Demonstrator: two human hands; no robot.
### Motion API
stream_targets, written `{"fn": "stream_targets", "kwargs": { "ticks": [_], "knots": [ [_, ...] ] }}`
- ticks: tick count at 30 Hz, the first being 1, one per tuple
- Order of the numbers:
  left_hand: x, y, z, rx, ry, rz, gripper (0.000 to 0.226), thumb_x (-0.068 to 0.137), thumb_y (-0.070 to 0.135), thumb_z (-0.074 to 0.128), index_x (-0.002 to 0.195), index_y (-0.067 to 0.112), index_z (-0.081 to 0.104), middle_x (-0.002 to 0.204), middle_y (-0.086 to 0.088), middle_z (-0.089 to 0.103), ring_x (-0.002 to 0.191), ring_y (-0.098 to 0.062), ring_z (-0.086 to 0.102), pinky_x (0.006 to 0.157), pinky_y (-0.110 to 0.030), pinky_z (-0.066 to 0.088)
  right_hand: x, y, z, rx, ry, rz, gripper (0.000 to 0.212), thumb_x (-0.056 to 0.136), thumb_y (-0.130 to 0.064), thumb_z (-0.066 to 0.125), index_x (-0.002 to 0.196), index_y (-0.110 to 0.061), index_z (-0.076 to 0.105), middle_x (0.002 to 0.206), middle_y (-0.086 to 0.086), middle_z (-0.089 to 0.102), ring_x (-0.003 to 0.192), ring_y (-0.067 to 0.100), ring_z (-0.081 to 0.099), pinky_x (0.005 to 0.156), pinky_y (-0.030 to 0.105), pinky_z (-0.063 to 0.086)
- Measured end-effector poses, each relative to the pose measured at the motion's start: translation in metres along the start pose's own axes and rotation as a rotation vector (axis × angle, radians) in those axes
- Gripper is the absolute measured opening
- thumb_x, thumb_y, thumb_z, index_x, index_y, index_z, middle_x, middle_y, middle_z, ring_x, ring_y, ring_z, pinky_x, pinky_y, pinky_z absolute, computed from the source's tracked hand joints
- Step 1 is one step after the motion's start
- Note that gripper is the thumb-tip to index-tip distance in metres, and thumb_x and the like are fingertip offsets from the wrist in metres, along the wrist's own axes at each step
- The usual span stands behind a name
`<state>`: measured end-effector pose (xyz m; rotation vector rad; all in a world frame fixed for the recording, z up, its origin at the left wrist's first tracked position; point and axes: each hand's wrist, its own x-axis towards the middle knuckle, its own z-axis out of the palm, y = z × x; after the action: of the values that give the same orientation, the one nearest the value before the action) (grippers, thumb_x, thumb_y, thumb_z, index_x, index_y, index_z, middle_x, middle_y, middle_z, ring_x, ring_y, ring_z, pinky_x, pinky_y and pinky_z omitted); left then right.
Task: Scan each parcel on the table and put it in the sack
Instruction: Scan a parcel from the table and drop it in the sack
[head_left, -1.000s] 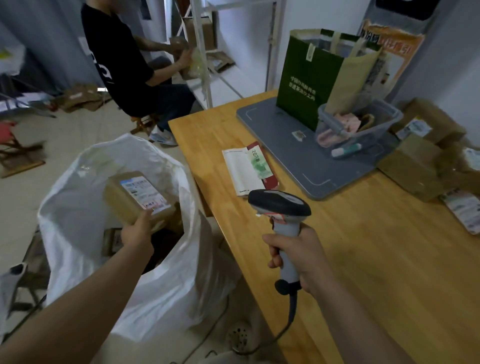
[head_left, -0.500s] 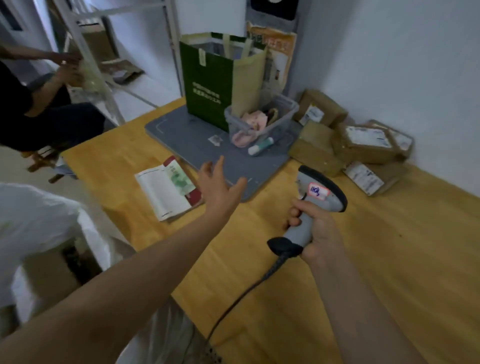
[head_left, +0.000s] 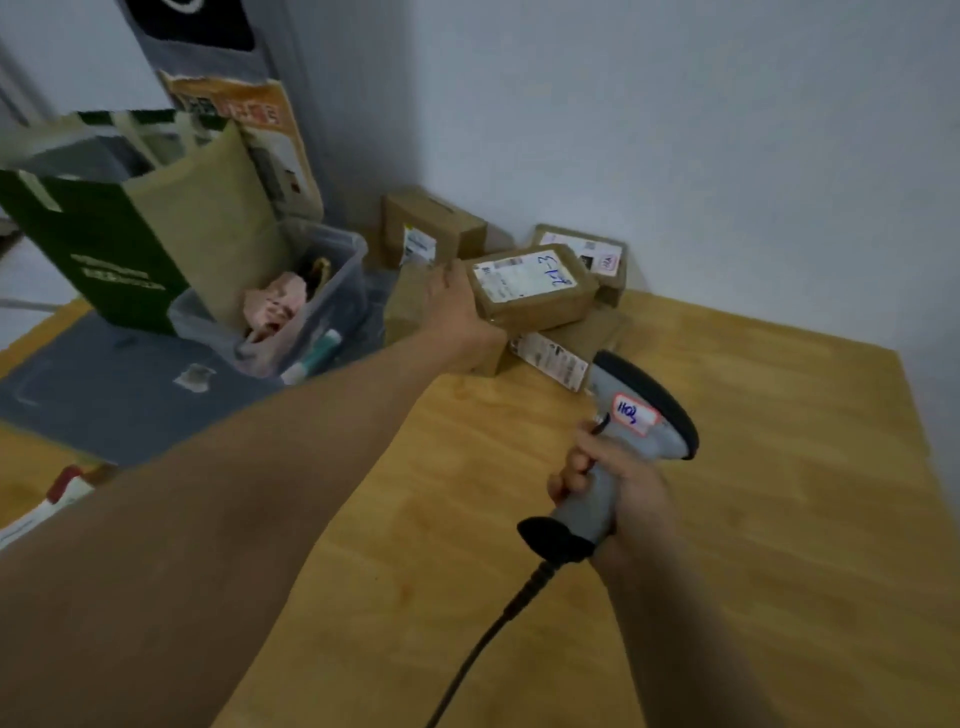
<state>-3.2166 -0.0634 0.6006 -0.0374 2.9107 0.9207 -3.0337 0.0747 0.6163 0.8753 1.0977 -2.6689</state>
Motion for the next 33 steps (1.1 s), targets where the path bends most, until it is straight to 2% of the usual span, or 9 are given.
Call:
{"fn": "stream_targets", "kwargs": {
  "ticks": [3,6,9,14,17,20,22,29,33],
  "knots": [
    [0.034,0.012,0.003,0.138,-0.080,-0.039,0.125,0.073,0.028,0.082,0.153,0.013,-0.014,0.161,-0.011,-0.010,0.148,-0.032,-0.007,0.119,-0.046,0.007,0.017,-0.001,-0.012,-0.022,0.000,0.005,0.012,0.083,0.004,0.060,0.091,-0.005,0.058,0.053,0.005,0.049,0.037,0.013,0.044,0.041,0.026,0.044],
    [0.055,0.013,0.008,0.176,-0.133,-0.052,0.128,0.072,0.025,0.082,0.151,0.011,-0.018,0.160,-0.015,-0.009,0.147,-0.036,-0.008,0.118,-0.049,0.006,0.026,-0.002,-0.018,-0.033,-0.013,-0.013,0.016,0.081,0.007,0.060,0.094,-0.002,0.059,0.051,0.006,0.049,0.036,0.015,0.043,0.041,0.026,0.044],
    [0.055,0.012,0.004,0.218,-0.114,-0.027,0.127,0.069,0.029,0.083,0.153,0.010,-0.010,0.159,-0.018,0.000,0.147,-0.037,0.000,0.117,-0.048,0.012,0.025,-0.002,-0.021,-0.068,-0.020,-0.026,0.018,0.081,0.008,0.061,0.096,-0.001,0.060,0.052,0.008,0.049,0.036,0.015,0.043,0.042,0.026,0.044],
    [-0.009,-0.007,-0.003,0.160,-0.030,0.163,0.121,0.065,0.025,0.084,0.153,0.010,0.003,0.154,-0.013,0.010,0.143,-0.031,0.011,0.116,-0.044,0.021,0.003,-0.002,-0.024,-0.261,0.021,-0.078,0.014,0.079,0.007,0.064,0.090,-0.001,0.063,0.054,0.009,0.050,0.041,0.018,0.045,0.047,0.029,0.046],
    [-0.069,-0.040,-0.002,0.146,0.030,0.253,0.114,0.063,0.019,0.084,0.151,0.009,0.013,0.148,-0.013,0.017,0.138,-0.031,0.017,0.107,-0.043,0.033,-0.020,0.003,-0.025,-0.451,0.004,-0.092,0.008,0.078,0.006,0.067,0.080,0.001,0.061,0.055,0.012,0.051,0.044,0.021,0.046,0.049,0.031,0.046],
    [-0.122,-0.078,0.001,0.174,0.150,0.349,0.106,0.062,0.014,0.083,0.149,0.002,0.024,0.143,-0.016,0.026,0.135,-0.036,0.027,0.097,-0.048,0.045,-0.047,0.020,-0.022,-0.644,-0.049,-0.119,0.009,0.078,0.003,0.070,0.080,0.002,0.060,0.054,0.011,0.055,0.043,0.021,0.049,0.054,0.036,0.049],
    [-0.149,-0.100,0.000,0.200,0.218,0.402,0.102,0.061,0.014,0.085,0.145,0.000,0.029,0.137,-0.015,0.031,0.129,-0.038,0.034,0.088,-0.050,0.051,-0.064,0.034,-0.018,-0.744,-0.083,-0.148,0.014,0.078,0.003,0.070,0.070,0.000,0.058,0.051,0.010,0.055,0.041,0.019,0.050,0.055,0.037,0.050],
    [-0.209,-0.137,-0.026,0.272,0.323,0.393,0.100,0.063,0.018,0.086,0.145,-0.002,0.032,0.135,-0.016,0.032,0.126,-0.029,0.031,0.082,-0.042,0.054,-0.110,0.072,-0.012,-0.949,-0.138,-0.188,0.027,0.081,-0.001,0.067,0.056,-0.001,0.057,0.046,0.010,0.056,0.040,0.015,0.050,0.046,0.024,0.047],
    [-0.226,-0.147,-0.036,0.285,0.349,0.373,0.103,0.059,0.018,0.089,0.144,-0.002,0.033,0.135,-0.015,0.031,0.126,-0.030,0.030,0.079,-0.041,0.055,-0.127,0.083,-0.006,-0.993,-0.175,-0.208,0.029,0.081,-0.002,0.067,0.055,-0.001,0.055,0.043,0.007,0.054,0.040,0.014,0.050,0.049,0.027,0.049]
  ]
}}
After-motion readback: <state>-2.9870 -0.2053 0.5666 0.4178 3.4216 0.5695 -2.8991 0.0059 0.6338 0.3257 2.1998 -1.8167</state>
